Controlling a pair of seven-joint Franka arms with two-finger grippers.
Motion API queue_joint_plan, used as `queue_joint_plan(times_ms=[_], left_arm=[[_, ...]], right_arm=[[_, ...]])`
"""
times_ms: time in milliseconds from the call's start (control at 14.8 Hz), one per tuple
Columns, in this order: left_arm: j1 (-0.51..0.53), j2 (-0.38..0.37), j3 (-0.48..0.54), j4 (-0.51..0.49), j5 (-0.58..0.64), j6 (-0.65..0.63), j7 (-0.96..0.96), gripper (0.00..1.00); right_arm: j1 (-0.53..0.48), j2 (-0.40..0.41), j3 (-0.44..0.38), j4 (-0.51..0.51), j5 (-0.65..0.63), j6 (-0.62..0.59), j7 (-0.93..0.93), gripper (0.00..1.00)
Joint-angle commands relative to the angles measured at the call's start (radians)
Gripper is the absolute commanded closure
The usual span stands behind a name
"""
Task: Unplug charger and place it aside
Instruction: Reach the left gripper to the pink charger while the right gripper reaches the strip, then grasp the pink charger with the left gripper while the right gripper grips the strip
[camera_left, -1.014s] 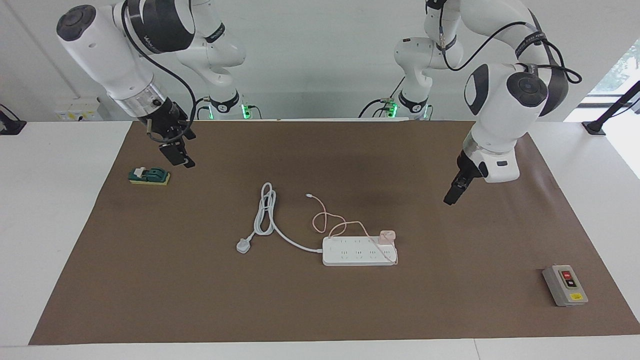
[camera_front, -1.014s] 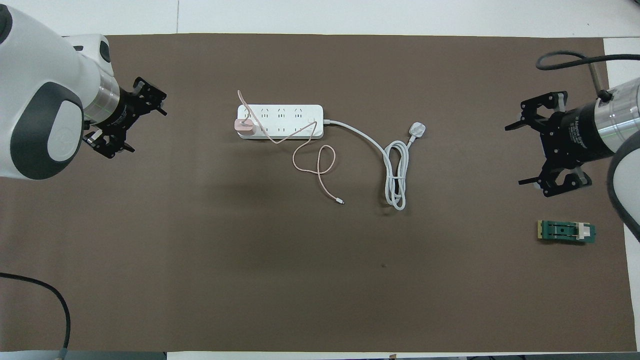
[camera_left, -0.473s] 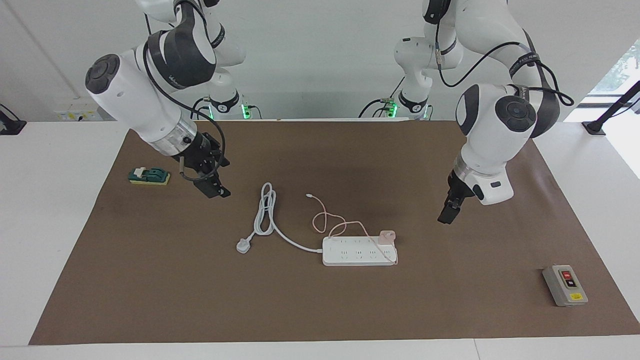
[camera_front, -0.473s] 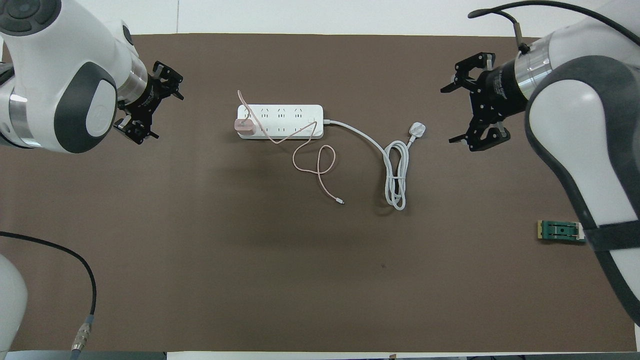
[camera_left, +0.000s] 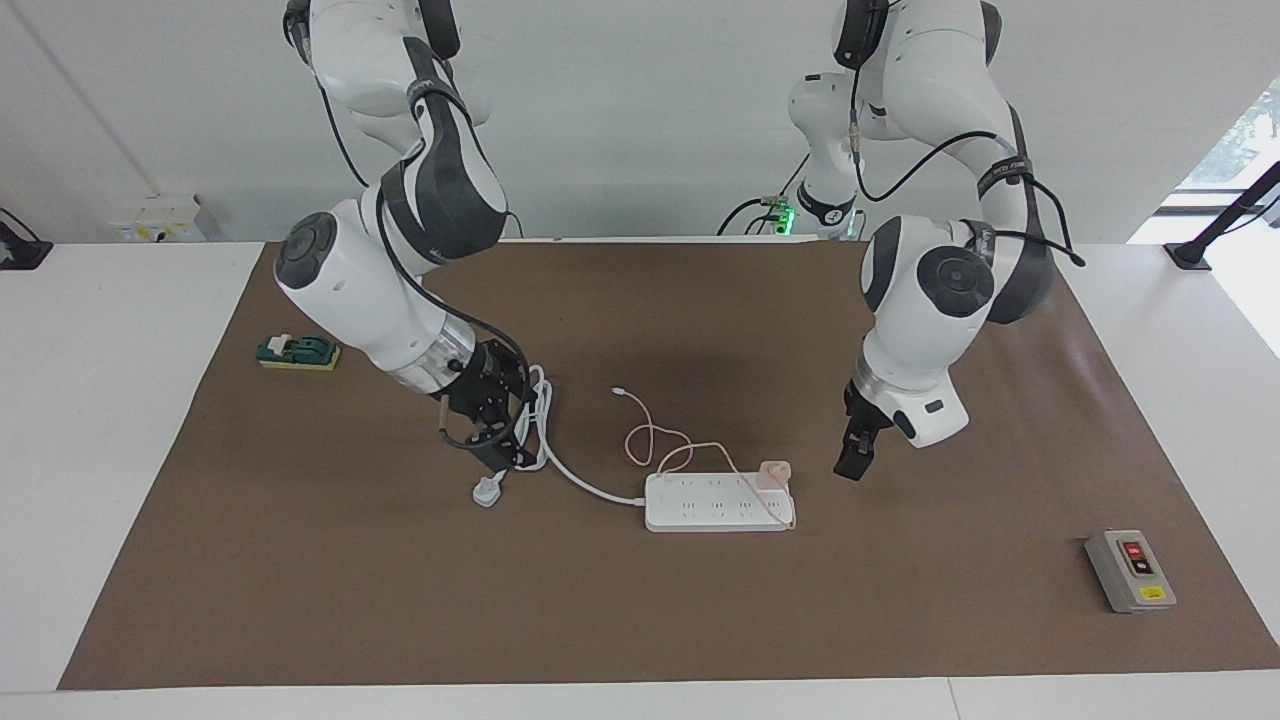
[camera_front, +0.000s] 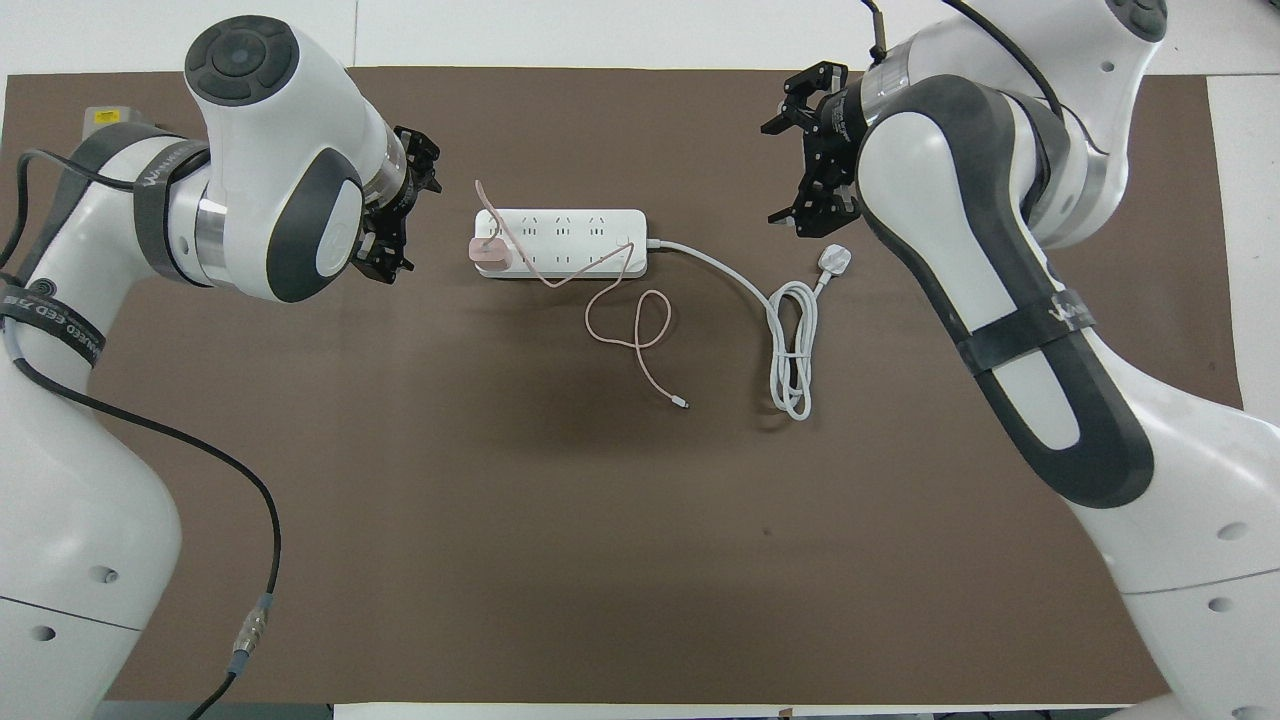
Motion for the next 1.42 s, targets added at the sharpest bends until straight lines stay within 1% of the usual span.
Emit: queue_joint_plan(times_ms=[0,271,406,609,744,812,879,1082,1353], left_arm=[[-0.013,0.017,0.013,-0.027,0.024,0.068,-0.093,0.00],[-0.042,0.034,0.011,-0.030,0.022,0.073,-0.129,0.00],[-0.042,0.034,0.011,-0.053,0.022,0.117,-0.191,0.00],[-0.050,0.028,0.011,-0.110,0.021,0.184,-0.207,0.00],[-0.059,0.028,0.011,-0.116,0.021,0.206,-0.207,0.00],[-0.060,0.028,0.011,-0.124,0.021,0.212,-0.208,0.00],[-0.060,0.023,0.011,-0.141,0.021,0.227,-0.208,0.00],[-0.068,0.013,0.011,-0.196,0.019,0.293,-0.211,0.00],[-0.077,0.008,0.011,-0.204,0.019,0.303,-0.213,0.00]], right_arm=[[0.033,0.125,-0.002,0.167,0.017,0.017,0.048,0.00],[0.068,0.173,-0.001,0.172,0.017,0.048,0.048,0.00],[0.070,0.187,0.001,0.169,0.018,0.060,0.048,0.00],[0.090,0.245,0.002,0.175,0.018,0.122,0.046,0.00],[0.091,0.293,0.005,0.187,0.018,0.146,0.043,0.00],[0.102,0.304,0.007,0.200,0.018,0.149,0.043,0.00],[0.123,0.305,0.010,0.200,0.017,0.149,0.043,0.00],[0.143,0.305,0.010,0.195,0.021,0.130,0.046,0.00],[0.154,0.301,0.010,0.189,0.024,0.114,0.046,0.00]])
